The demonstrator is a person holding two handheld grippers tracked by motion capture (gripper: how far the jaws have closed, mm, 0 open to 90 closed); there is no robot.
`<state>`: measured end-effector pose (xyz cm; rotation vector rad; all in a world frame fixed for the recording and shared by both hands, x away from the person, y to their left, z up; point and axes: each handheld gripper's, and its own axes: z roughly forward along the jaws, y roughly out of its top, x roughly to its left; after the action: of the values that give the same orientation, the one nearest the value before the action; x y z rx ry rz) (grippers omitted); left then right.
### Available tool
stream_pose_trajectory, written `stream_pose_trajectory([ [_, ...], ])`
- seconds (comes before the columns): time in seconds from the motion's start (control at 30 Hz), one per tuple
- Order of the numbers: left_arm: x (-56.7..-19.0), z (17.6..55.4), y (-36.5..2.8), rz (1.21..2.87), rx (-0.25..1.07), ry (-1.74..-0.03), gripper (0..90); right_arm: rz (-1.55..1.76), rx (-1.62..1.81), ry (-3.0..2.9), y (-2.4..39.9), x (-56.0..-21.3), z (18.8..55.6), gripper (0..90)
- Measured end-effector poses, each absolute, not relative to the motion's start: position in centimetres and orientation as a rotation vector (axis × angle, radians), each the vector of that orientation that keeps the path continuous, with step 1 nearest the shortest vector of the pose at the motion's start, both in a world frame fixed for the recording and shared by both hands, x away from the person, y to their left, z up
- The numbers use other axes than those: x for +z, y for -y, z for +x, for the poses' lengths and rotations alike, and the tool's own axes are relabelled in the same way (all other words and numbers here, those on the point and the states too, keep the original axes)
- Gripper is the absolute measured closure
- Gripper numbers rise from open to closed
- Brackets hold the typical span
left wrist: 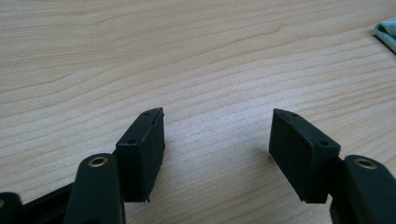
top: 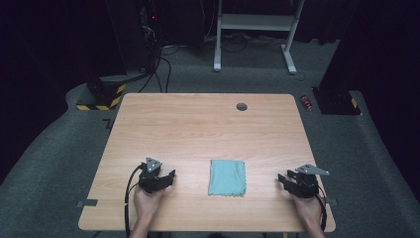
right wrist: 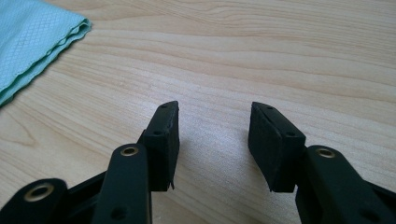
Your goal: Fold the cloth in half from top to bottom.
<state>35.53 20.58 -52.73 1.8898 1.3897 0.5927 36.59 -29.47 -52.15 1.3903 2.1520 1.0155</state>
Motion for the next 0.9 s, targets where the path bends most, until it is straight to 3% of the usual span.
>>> stream_pose_trajectory([
  [0.3,-52.76,35.47,-20.04,1.945,0.614,-1.356,31.5,1.320,0.939,-2.172,28.78,-52.21,36.71,43.7],
  [0.9,-52.78,35.45,-19.94,1.952,0.610,-1.348,27.5,1.324,0.934,-2.168,28.80,-52.22,36.74,42.4],
])
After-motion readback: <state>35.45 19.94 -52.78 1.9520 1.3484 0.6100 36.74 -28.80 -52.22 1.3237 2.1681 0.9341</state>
